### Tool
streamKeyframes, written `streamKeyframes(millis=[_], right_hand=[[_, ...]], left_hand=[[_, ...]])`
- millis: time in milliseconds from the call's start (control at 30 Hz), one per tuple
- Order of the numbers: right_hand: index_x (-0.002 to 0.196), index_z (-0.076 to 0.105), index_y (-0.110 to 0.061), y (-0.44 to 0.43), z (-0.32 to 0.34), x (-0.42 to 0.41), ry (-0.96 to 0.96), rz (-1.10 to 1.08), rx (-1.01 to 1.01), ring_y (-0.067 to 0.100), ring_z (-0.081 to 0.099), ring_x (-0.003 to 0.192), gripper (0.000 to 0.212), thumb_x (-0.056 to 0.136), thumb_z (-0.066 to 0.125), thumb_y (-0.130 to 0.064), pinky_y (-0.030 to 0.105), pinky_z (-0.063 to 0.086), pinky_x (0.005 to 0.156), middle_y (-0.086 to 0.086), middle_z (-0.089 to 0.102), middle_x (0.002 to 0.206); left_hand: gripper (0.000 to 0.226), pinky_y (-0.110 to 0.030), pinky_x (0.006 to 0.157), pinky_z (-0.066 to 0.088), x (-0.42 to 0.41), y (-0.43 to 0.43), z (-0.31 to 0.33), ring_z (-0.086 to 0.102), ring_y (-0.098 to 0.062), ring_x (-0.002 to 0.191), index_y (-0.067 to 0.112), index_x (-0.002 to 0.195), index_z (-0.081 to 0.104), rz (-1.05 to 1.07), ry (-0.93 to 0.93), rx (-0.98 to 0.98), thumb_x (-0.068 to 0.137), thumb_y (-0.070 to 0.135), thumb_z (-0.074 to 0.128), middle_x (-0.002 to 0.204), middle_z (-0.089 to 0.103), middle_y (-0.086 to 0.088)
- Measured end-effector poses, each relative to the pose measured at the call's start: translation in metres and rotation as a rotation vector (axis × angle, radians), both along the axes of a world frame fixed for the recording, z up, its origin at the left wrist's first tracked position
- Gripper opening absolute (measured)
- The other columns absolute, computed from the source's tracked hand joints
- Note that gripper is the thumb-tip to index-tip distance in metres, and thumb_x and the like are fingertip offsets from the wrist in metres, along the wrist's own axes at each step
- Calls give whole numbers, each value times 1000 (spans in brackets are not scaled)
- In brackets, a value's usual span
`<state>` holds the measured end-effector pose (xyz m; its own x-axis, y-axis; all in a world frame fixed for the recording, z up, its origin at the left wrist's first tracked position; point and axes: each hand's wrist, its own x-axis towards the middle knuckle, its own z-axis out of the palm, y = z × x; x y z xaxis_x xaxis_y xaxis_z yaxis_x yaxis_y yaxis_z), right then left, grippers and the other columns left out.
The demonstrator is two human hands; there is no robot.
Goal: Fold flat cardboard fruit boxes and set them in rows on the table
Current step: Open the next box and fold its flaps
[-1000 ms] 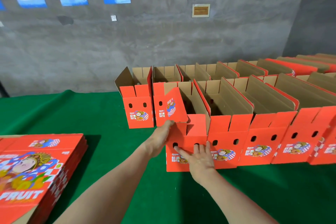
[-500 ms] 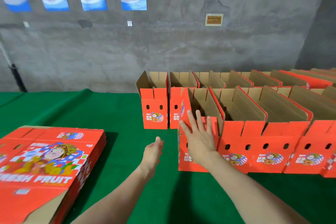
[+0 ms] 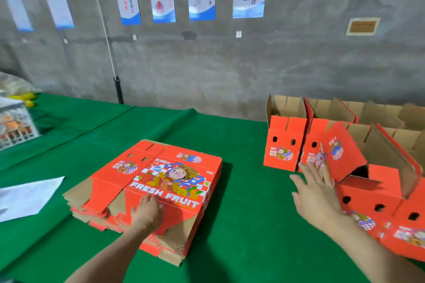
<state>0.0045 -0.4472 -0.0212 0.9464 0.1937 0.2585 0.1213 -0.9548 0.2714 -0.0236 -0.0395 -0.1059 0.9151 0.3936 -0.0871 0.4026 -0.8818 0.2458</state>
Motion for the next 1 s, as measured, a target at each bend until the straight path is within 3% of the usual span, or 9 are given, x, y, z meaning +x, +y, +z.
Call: streamKeyframes(millis=[167, 267, 333, 400, 467, 567, 733, 867, 1000], right_hand=[[148, 30, -18, 71, -40, -32, 184, 66, 257, 22, 6, 148, 51, 99, 41, -31, 34, -8, 118, 7, 11, 160], [145, 34, -16, 113, -70, -47, 362, 43, 496, 19, 31, 140, 49, 99, 44, -30, 30, 22, 117, 3, 32, 153], [143, 34, -10, 142, -88, -52, 529, -64, 707, 20, 43, 132, 48, 101, 40, -31, 30, 34, 108, 6, 43, 144], [127, 46, -4, 166, -97, -54, 680, -232, 984, 20, 55, 113, 39, 102, 34, -32, 31, 43, 93, 8, 56, 123], [100, 53, -7, 182, -101, -52, 744, -410, 1349, 19, 62, 89, 29, 102, 37, -32, 30, 48, 76, 5, 63, 100], [95, 56, -3, 189, -91, -46, 685, -527, 1612, 23, 65, 83, 18, 99, 50, -20, 26, 48, 62, 12, 68, 95], [99, 58, -3, 150, -21, -27, 506, -492, 1481, 16, 55, 62, 20, 97, 55, -22, 21, 35, 45, 8, 63, 87], [94, 50, -8, 86, 36, -37, 492, -587, 1417, 14, 52, 59, 22, 95, 56, -29, 23, 35, 43, 4, 54, 75], [104, 52, 5, 24, 55, -70, 443, -588, 1961, 25, 62, 71, 20, 89, 60, -5, 26, 49, 47, 21, 60, 88]], left_hand=[[59, -54, 115, 3, -5, 36, -30, -6, -19, 147, 32, 152, 4, -218, 79, 71, 99, 46, 26, 159, -6, 10], [56, -53, 110, 21, -29, 24, -37, 29, -27, 140, 33, 142, 40, -362, -110, 47, 90, 53, 34, 152, 30, 10], [48, -52, 90, 43, -45, 16, -36, 60, -33, 109, 26, 111, 71, -502, -300, -17, 79, 49, 43, 122, 64, 2], [36, -46, 87, 49, -54, 12, -37, 64, -34, 99, 18, 104, 74, -512, -384, -163, 78, 34, 55, 111, 67, -5], [36, -36, 94, 48, -58, 13, -26, 61, -30, 108, 15, 116, 67, -432, -393, -209, 84, 19, 54, 123, 59, -6], [30, -26, 96, 42, -54, 22, 0, 58, -23, 113, 14, 118, 65, -393, -434, -270, 89, 10, 58, 127, 57, -5], [15, -12, 63, 47, -47, 26, 83, 67, -4, 75, 19, 99, 73, -550, -447, -266, 87, 22, 63, 88, 70, 10], [23, -26, 77, 47, -49, 3, 147, 66, -16, 88, 17, 98, 72, -737, -490, -110, 92, 31, 55, 94, 72, 3], [70, -29, 77, 48, -63, -40, 205, 63, -11, 89, 28, 108, 68, -1032, -427, 63, 78, 76, 27, 98, 69, 10]])
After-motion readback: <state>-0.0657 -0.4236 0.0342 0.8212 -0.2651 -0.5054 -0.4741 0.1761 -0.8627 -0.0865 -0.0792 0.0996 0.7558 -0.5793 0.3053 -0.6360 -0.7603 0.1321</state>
